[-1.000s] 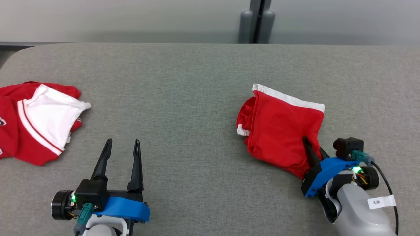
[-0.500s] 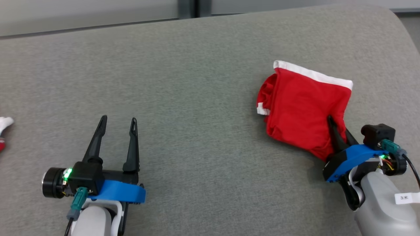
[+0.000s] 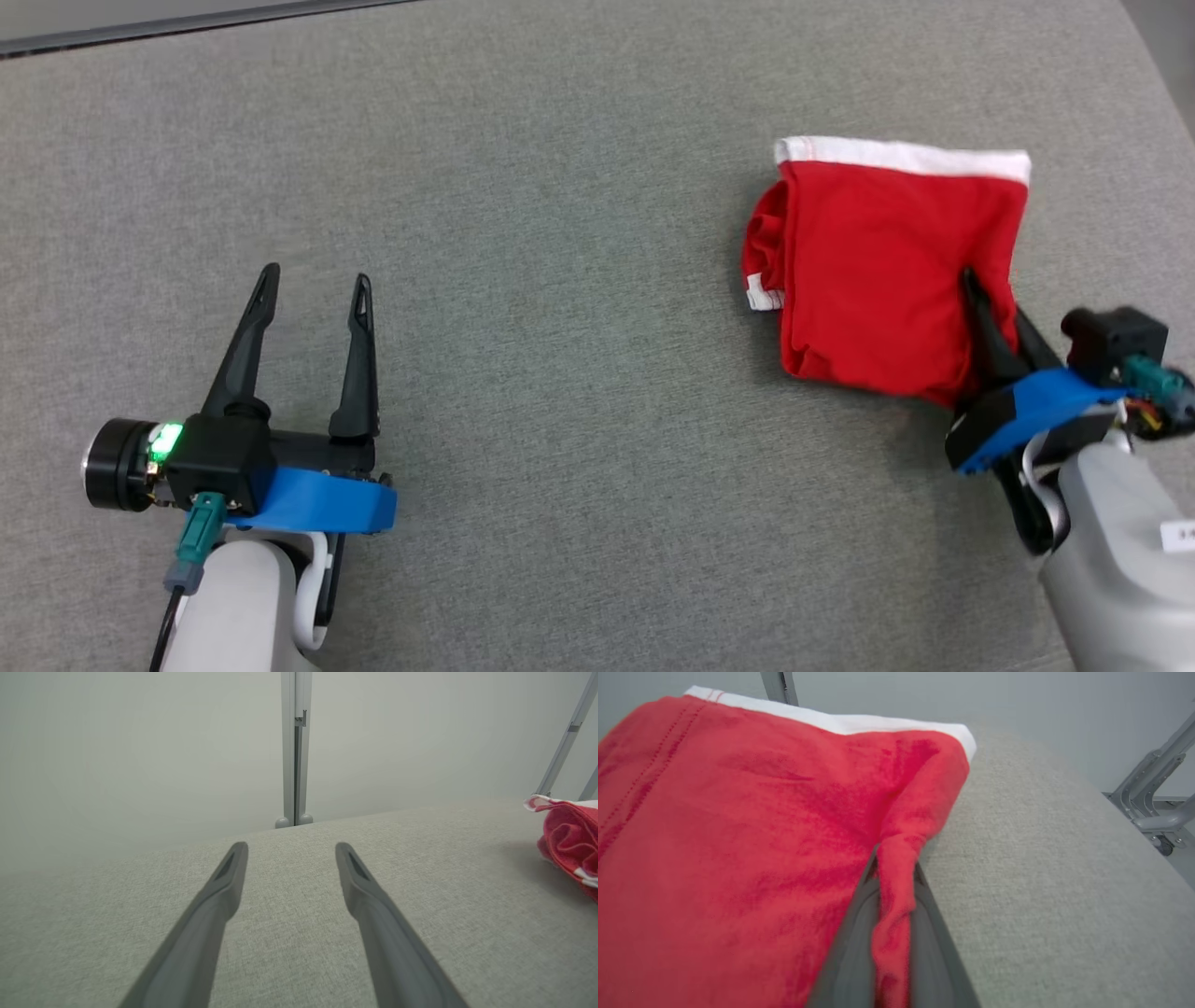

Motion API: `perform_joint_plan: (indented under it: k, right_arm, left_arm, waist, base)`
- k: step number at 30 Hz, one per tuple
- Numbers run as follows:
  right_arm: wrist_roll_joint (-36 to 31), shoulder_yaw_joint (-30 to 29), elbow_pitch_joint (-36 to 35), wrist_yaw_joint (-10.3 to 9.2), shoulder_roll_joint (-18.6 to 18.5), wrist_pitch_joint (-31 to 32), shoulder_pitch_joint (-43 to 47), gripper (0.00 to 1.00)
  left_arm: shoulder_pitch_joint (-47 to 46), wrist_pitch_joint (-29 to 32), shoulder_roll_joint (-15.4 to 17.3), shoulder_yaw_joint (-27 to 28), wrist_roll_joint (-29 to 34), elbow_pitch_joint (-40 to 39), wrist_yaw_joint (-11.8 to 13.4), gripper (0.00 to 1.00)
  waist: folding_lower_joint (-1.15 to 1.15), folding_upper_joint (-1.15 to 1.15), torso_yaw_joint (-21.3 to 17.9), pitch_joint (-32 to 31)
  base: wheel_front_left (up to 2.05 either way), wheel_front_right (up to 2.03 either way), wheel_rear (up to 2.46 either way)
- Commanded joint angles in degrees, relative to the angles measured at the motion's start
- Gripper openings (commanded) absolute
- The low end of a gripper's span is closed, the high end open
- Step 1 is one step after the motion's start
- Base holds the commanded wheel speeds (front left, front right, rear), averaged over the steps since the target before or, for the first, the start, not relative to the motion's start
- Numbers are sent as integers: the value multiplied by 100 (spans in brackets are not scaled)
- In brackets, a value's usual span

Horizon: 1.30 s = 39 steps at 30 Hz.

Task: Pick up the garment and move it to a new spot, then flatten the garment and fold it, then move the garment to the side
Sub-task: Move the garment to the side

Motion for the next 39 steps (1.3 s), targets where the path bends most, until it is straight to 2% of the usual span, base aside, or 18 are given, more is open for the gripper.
perform_joint_plan:
  k: [1,3,8,20,24,29,35,36,37,38,39]
  right_arm:
    - [-82,119,-50,2,-120,-12,-300,0]
    - [-117,181,-52,1,-188,26,-438,0]
    - [-274,457,21,1,-641,271,-1218,0]
    - [-188,578,725,0,-2175,954,-2687,0]
    - [-141,560,1042,0,-2541,1070,-3007,0]
    - [-156,538,1419,0,-2738,1172,-3293,0]
    - [-155,516,1756,0,-2643,1037,-3579,0]
    - [-180,518,1795,0,-2634,1009,-3614,4]
    - [-198,522,1842,0,-2621,974,-3640,44]
    - [-223,514,1894,0,-2607,947,-3672,100]
    - [-266,505,1931,0,-2593,902,-3705,100]
  left_arm:
    - [-166,-16,48,13,13,-49,-4,100]
    - [-213,-16,51,12,7,-77,-9,100]
    - [-419,-16,68,-39,16,-212,-27,100]
    - [-788,-17,51,-217,95,-718,-41,100]
    - [-874,-16,52,-269,116,-829,-35,100]
    - [-909,-16,93,-281,106,-970,-26,100]
    - [-944,-15,157,-280,89,-971,-15,100]
    - [-953,-16,159,-285,86,-964,-11,100]
    - [-955,-16,161,-289,81,-958,-4,100]
    - [-951,-16,162,-290,78,-953,5,100]
    - [-939,-16,164,-289,73,-945,10,100]
  waist:
    - [0,-1,83,102]
    - [0,-1,120,155]
    - [0,-1,342,472]
    - [0,-1,757,1207]
    - [0,-1,816,1347]
    - [0,-1,797,1463]
    - [0,-1,756,1532]
    - [0,-1,757,1531]
    - [0,-1,758,1529]
    - [0,-1,760,1521]
    - [0,-1,763,1510]
  base:
    - [0,0,0]
    - [0,0,0]
    - [0,0,0]
    - [0,0,0]
    - [0,0,0]
    - [0,0,0]
    - [0,0,0]
    - [0,0,0]
    - [0,0,0]
    - [0,0,0]
    - [0,0,0]
